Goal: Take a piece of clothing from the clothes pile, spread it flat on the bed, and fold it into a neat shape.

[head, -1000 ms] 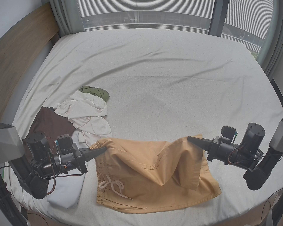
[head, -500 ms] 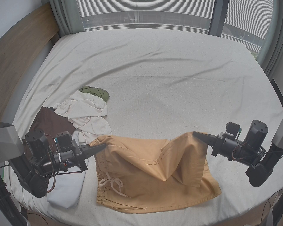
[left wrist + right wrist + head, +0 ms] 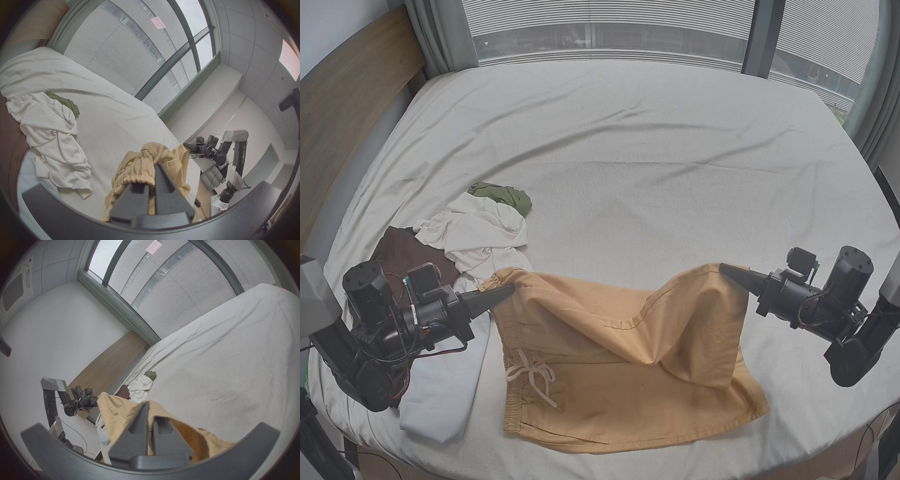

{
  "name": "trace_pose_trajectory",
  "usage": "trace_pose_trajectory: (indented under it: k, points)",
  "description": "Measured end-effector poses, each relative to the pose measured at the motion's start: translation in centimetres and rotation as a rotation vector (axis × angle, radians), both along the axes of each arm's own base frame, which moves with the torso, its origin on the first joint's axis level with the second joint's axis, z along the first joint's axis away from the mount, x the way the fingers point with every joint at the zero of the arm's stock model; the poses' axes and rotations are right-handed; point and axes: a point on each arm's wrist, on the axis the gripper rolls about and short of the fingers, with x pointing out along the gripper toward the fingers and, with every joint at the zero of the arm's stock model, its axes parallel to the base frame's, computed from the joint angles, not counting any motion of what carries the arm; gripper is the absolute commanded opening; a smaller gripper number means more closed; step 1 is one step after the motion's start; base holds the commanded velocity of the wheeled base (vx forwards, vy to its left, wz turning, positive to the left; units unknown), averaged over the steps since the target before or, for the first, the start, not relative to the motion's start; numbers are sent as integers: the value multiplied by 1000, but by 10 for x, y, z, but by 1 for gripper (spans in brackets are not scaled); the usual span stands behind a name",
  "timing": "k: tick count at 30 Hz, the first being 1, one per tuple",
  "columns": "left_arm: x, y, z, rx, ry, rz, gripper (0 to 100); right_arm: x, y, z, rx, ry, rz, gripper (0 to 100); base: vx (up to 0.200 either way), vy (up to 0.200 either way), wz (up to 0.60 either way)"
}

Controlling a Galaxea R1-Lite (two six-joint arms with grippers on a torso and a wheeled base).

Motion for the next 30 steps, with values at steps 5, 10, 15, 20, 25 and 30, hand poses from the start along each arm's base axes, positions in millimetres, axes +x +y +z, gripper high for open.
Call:
trace_pose_trajectory:
  k: [5,10,15,20,25,30]
  points:
    - [-3,1,9,-17,-18,1,0,5,-6,4,6,-21,-23,0,0,0,0]
    - [-3,2,11,-15,-29,5,0,9,-11,8,28,-23,-41,0,0,0,0]
    - [-3,8,10,-10,-31,22,0,10,-16,15,64,-16,-45,0,0,0,0]
    - [-1,14,9,-8,-26,45,0,12,-22,21,73,-36,-60,0,0,0,0]
    - [1,18,9,-8,-30,57,0,14,-26,25,76,-51,-75,0,0,0,0]
    - [2,18,10,-9,-34,60,0,16,-33,29,77,-68,-85,0,0,0,0]
